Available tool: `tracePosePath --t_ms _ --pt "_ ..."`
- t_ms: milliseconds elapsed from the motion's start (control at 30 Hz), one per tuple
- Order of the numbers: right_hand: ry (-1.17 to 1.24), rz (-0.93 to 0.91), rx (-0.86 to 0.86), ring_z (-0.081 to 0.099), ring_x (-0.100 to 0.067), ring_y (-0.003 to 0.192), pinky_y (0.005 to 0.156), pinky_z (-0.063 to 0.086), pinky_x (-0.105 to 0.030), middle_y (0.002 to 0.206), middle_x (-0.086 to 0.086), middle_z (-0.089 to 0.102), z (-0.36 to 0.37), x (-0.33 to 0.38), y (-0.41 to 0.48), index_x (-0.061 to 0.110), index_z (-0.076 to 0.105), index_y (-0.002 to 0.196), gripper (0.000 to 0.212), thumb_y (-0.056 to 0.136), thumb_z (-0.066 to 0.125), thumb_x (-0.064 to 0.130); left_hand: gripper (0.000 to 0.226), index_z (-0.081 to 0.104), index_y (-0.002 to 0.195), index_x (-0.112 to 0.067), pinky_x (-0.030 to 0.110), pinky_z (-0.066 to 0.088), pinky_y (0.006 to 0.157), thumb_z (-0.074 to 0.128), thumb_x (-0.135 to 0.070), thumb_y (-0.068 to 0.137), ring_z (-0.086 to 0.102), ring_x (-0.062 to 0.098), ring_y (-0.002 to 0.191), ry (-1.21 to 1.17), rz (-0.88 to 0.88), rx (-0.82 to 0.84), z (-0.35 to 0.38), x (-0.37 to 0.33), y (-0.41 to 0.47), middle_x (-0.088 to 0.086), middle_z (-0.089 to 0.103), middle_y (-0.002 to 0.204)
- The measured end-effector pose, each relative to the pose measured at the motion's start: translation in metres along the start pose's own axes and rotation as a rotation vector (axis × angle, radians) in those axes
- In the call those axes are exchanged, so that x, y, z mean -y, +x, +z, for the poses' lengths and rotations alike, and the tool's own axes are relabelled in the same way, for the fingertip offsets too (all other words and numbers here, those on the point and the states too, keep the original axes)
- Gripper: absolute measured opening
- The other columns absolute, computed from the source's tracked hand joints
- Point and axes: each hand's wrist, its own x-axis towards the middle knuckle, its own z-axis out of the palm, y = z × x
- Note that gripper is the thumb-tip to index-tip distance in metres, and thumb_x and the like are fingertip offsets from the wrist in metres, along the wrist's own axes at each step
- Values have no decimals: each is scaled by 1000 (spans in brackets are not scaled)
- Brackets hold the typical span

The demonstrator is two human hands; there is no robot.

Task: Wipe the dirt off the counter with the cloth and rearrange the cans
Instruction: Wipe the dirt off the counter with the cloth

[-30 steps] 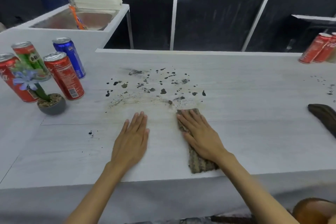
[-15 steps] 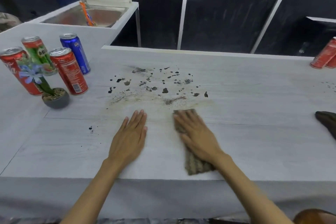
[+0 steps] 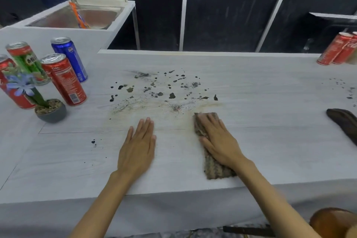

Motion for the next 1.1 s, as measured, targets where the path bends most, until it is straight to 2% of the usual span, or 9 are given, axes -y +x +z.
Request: tracePosePath --t_ms 100,233,333,500,600,733,933,1033,1100 --pt "105 345 -111 21 -29 141 115 21 -39 150 -11 25 -30 -55 1 6 16 145 68 89 51 21 51 2 147 -17 27 -11 116 13 -33 99 -12 3 141 -64 -63 30 -1 -5 6 -6 -3 157" --pt "-10 503 -126 10 -35 143 118 5 -42 153 -24 15 -29 -74 67 -7 26 139 55 95 41 22 52 2 147 -14 31 -9 117 14 -30 99 -9 9 144 -76 -132 20 6 -24 18 -2 -2 157" --pt "-93 395 -99 13 -30 143 119 1 -43 152 -20 21 -8 -47 110 -3 23 142 56 96 32 28 52 3 147 -14 31 -8 118 14 -30 99 -8 9 144 -49 -184 -36 12 -31 21 -4 -2 157" --pt "-106 -25 28 -10 -15 146 117 -10 -31 159 1 -1 -1 -60 76 19 6 150 57 99 24 37 52 7 147 -16 29 -6 117 15 -32 98 -5 6 143 32 -235 -124 18 -33 21 -5 1 157" --pt "-150 0 88 -13 -14 145 117 -6 -37 159 5 -6 -20 -112 76 29 4 149 56 98 22 42 53 10 147 -15 28 -5 117 16 -33 98 -4 6 143 32 -287 -140 18 -35 23 -5 3 156" --pt "-104 182 114 -7 -27 146 119 3 -41 159 -10 1 -27 -115 134 16 8 150 54 100 25 31 52 7 147 -17 28 -4 118 16 -33 98 -6 5 143 24 -320 -127 16 -38 25 -7 1 156" --pt "-47 -166 126 -11 -23 146 120 -2 -35 159 -4 -3 10 -39 121 17 3 149 55 100 24 28 51 5 147 -19 26 -4 118 16 -33 99 -5 4 143 49 -338 -110 15 -38 28 -9 0 156" --pt "15 -365 139 -14 -12 144 116 -4 -28 156 8 -5 -2 -64 86 25 5 149 54 100 27 31 51 7 147 -19 26 -3 118 17 -33 98 -5 3 142 50 -336 -125 15 -37 27 -9 2 156" --pt "-8 -285 143 -11 -12 145 117 -1 -30 157 7 -3 -17 -106 92 26 8 149 54 99 30 27 51 9 147 -19 25 -3 118 17 -34 98 -4 3 143 47 -340 -140 16 -37 27 -9 3 156"
